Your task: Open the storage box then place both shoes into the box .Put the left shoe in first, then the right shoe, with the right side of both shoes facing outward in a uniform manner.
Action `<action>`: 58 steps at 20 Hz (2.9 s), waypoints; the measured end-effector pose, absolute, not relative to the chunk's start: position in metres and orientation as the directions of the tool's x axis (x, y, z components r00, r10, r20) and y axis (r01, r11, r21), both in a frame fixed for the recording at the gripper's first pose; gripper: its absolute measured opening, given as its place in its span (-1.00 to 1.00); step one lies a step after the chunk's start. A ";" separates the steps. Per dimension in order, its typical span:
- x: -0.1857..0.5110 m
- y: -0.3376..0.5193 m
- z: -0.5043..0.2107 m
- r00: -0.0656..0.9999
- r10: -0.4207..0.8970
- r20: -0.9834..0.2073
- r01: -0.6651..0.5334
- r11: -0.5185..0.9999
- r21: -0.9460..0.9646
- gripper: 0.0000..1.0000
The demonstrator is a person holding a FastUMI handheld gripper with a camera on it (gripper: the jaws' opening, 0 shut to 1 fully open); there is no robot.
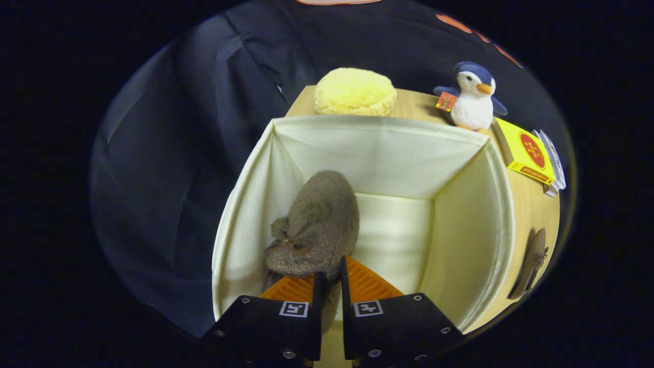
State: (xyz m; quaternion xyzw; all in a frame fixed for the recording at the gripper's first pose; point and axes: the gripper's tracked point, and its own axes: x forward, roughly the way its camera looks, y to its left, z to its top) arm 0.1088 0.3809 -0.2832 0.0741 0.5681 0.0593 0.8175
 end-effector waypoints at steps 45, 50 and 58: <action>-0.057 -0.071 -0.249 0.715 -0.019 -0.698 0.147 0.981 0.125 0.95; -0.075 -0.105 -0.290 0.675 -0.035 -0.737 0.140 0.987 0.082 0.91; -0.062 -0.130 -0.339 0.642 -0.041 -0.765 0.085 0.996 0.018 0.50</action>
